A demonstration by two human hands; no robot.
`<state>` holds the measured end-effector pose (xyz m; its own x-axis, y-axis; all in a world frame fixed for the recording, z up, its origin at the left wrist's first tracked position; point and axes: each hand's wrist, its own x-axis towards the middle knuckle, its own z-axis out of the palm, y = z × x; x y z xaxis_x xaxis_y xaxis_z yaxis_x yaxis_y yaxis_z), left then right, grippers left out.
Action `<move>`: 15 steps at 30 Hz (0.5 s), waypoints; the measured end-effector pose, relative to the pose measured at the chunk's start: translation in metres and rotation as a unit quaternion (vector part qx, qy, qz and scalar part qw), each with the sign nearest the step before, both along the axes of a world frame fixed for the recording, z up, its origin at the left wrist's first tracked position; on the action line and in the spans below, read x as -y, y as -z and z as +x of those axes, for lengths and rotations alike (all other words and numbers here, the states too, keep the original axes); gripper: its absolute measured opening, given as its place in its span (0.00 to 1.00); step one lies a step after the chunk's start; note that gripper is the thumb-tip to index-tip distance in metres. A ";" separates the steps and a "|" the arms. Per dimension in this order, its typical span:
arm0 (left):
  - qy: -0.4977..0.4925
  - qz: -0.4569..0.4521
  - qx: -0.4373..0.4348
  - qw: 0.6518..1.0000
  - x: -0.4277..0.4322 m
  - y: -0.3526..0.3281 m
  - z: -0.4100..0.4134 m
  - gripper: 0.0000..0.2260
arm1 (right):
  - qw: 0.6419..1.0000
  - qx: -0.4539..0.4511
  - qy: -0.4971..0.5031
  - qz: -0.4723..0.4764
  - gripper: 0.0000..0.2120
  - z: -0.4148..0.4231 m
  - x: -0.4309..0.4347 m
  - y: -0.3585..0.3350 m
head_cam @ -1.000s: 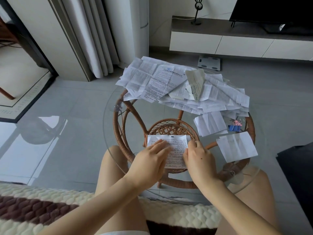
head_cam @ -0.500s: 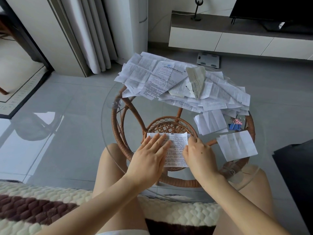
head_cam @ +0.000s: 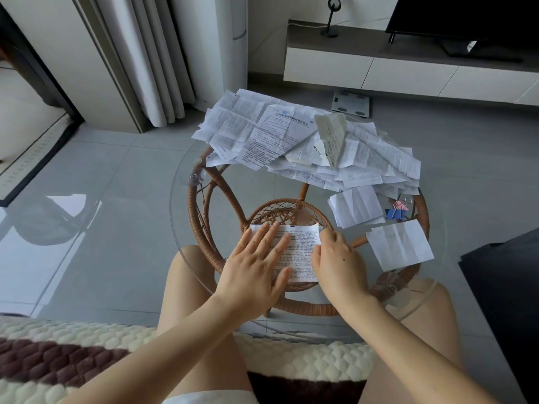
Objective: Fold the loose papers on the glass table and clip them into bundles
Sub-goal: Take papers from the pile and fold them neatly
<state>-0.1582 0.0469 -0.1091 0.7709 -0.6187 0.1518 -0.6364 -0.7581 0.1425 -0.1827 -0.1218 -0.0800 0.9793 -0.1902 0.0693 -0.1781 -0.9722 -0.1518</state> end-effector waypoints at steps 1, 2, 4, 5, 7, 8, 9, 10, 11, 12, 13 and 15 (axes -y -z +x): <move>-0.001 0.001 -0.001 1.000 0.000 -0.001 0.000 0.26 | 1.000 0.029 0.008 0.002 0.16 -0.005 -0.003 -0.003; -0.004 0.001 -0.002 1.000 0.001 -0.002 -0.001 0.26 | 0.998 0.064 0.015 -0.021 0.20 -0.010 -0.008 -0.003; -0.009 0.004 -0.008 1.000 0.001 -0.002 -0.002 0.26 | 0.993 0.102 0.007 -0.067 0.27 -0.021 -0.017 0.003; -0.010 0.006 -0.010 1.000 0.001 -0.002 -0.002 0.26 | 0.992 0.098 -0.004 -0.074 0.28 -0.024 -0.021 0.006; -0.010 0.012 -0.012 1.000 0.001 -0.002 -0.001 0.26 | 0.994 0.090 -0.002 -0.062 0.29 -0.028 -0.022 0.012; -0.009 0.017 -0.015 1.000 0.001 -0.002 -0.001 0.26 | 0.995 0.085 0.003 -0.057 0.29 -0.028 -0.020 0.015; -0.008 0.019 -0.018 1.000 0.000 -0.002 0.000 0.26 | 0.996 0.072 0.007 -0.054 0.29 -0.030 -0.017 0.017; -0.004 0.021 -0.020 1.000 -0.002 -0.002 0.000 0.26 | 0.997 0.059 0.008 -0.053 0.29 -0.031 -0.014 0.019; 0.001 0.023 -0.022 0.999 -0.005 -0.001 0.002 0.26 | 0.998 0.044 0.010 -0.049 0.29 -0.034 -0.011 0.019; 0.007 0.026 -0.022 0.999 -0.008 0.000 0.003 0.26 | 0.998 0.036 0.015 -0.045 0.28 -0.037 -0.008 0.018; 0.012 0.028 -0.016 0.999 -0.013 0.001 0.005 0.25 | 0.999 0.029 0.021 -0.039 0.28 -0.039 -0.004 0.016; 0.022 0.034 0.000 0.999 -0.026 0.003 0.007 0.23 | 0.999 0.024 0.029 -0.027 0.27 -0.042 0.002 0.014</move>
